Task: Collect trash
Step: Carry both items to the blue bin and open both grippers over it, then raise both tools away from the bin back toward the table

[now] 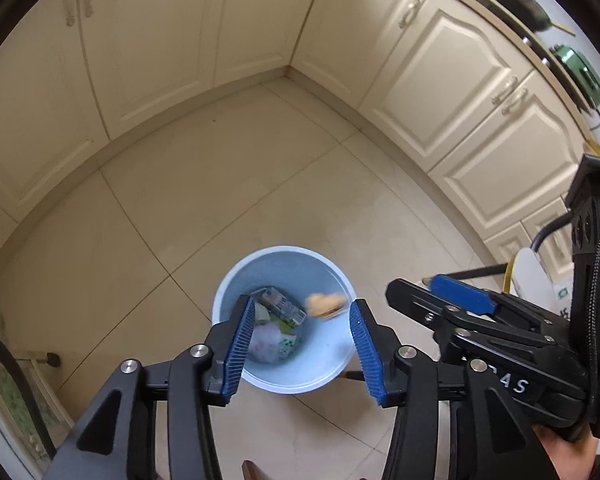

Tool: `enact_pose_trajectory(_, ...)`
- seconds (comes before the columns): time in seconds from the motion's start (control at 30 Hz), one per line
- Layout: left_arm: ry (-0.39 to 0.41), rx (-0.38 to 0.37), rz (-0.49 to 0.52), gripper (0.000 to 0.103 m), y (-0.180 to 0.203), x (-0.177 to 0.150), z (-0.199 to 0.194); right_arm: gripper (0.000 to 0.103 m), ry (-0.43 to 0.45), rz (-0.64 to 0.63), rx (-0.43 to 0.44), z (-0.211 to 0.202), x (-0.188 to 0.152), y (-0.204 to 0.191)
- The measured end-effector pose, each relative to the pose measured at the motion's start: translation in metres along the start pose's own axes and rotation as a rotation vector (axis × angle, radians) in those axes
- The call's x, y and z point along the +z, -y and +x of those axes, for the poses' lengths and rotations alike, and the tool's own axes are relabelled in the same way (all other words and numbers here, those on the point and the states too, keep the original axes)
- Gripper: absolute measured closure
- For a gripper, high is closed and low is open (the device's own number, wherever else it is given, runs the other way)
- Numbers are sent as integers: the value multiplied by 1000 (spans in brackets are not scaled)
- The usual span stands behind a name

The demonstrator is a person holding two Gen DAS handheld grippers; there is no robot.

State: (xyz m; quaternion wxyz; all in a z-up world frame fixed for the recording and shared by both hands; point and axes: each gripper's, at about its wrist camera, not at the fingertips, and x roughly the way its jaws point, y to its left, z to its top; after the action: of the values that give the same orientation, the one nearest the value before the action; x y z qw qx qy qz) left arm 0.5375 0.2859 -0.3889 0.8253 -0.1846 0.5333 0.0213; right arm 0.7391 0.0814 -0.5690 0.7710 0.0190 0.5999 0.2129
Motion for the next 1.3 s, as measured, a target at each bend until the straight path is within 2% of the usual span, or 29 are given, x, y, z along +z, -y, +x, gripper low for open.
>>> enact_pose_trajectory(0.03,6,7,-6,53,2,10,-3,44,7,-7,-6,-3,0,-3)
enact_pose_trajectory(0.13,41,37,-19,52,12,7,-21,43,29,-25,-3,-15,2,-17)
enact_pose_trajectory(0.33,176,107,-23,48,24,-5,-77,28,106,-84,-33,-62,0,-50)
enact_pose_trajectory(0.4,230,123,-19,48,27,-13,-104,19,157,-108,-39,-90,-3,-63)
enact_pose_trajectory(0.53,368,134,-2,38,49,-32,-163,17,258,-144,-39,-148,-15,-88)
enact_pose_trajectory(0.6,448,144,12,35,64,-45,-197,12,308,-162,-38,-176,-23,-99)
enact_pose_trajectory(0.67,507,150,29,24,84,-58,-221,9,374,-178,-50,-211,-35,-111)
enact_pose_trajectory(0.77,600,136,47,13,116,-83,-256,6,462,-189,-65,-266,-56,-121)
enact_pose_trajectory(0.97,767,71,124,1,172,-154,-318,0,659,-202,-129,-379,-110,-122)
enact_pose_trajectory(1.1,870,35,189,1,204,-199,-355,0,783,-204,-177,-451,-153,-127)
enact_pose_trajectory(1.3,994,33,234,1,223,-280,-369,0,936,-197,-260,-532,-210,-139)
